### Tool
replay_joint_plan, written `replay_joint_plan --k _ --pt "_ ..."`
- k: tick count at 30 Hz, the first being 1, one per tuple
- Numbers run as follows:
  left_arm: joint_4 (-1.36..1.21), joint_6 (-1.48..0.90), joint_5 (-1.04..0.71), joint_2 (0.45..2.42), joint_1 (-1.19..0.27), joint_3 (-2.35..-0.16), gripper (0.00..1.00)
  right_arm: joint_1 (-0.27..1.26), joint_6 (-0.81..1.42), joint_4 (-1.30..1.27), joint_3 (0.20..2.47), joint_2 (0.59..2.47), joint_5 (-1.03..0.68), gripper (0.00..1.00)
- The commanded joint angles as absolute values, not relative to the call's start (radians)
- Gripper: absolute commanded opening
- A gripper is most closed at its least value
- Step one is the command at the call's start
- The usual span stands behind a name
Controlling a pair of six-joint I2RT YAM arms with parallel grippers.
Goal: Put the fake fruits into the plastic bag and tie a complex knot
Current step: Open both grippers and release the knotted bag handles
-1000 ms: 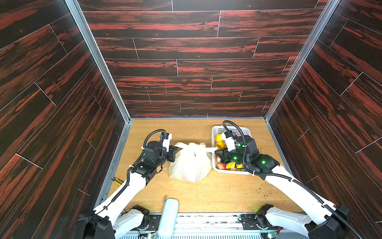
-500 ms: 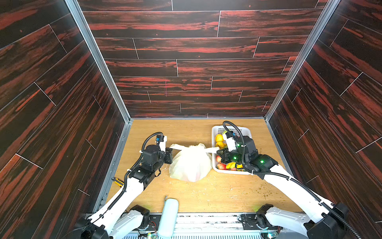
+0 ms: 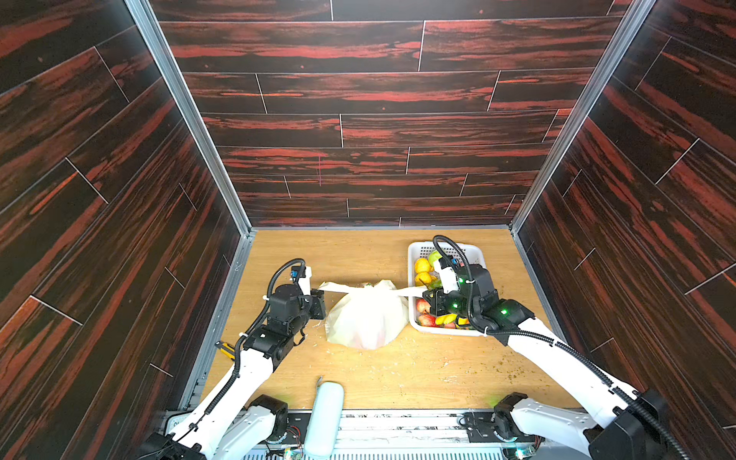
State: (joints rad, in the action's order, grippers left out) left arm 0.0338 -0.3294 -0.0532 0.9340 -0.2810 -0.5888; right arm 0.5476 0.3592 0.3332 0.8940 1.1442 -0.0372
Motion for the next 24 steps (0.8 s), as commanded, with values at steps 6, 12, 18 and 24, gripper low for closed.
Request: replay_joint_plan --k 6,12,18,24 --pt "0.049 -0.406 0.111 0.928 -0.181 -0.542 0.0 0.437 0.34 0.394 0.82 1.171 0.119 0.0" --pt "0.043 -0.438 0.132 0.953 -0.155 -0.515 0.0 0.386 0.325 0.383 0.784 1.175 0.127 0.0" --pt "0.02 -0.47 0.144 0.977 -0.138 -0.483 0.0 0.361 0.311 0.379 0.76 1.184 0.138 0.0" --pt "0.002 -0.488 0.095 0.992 -0.134 -0.493 0.0 0.356 0.307 0.372 0.764 1.182 0.117 0.0"
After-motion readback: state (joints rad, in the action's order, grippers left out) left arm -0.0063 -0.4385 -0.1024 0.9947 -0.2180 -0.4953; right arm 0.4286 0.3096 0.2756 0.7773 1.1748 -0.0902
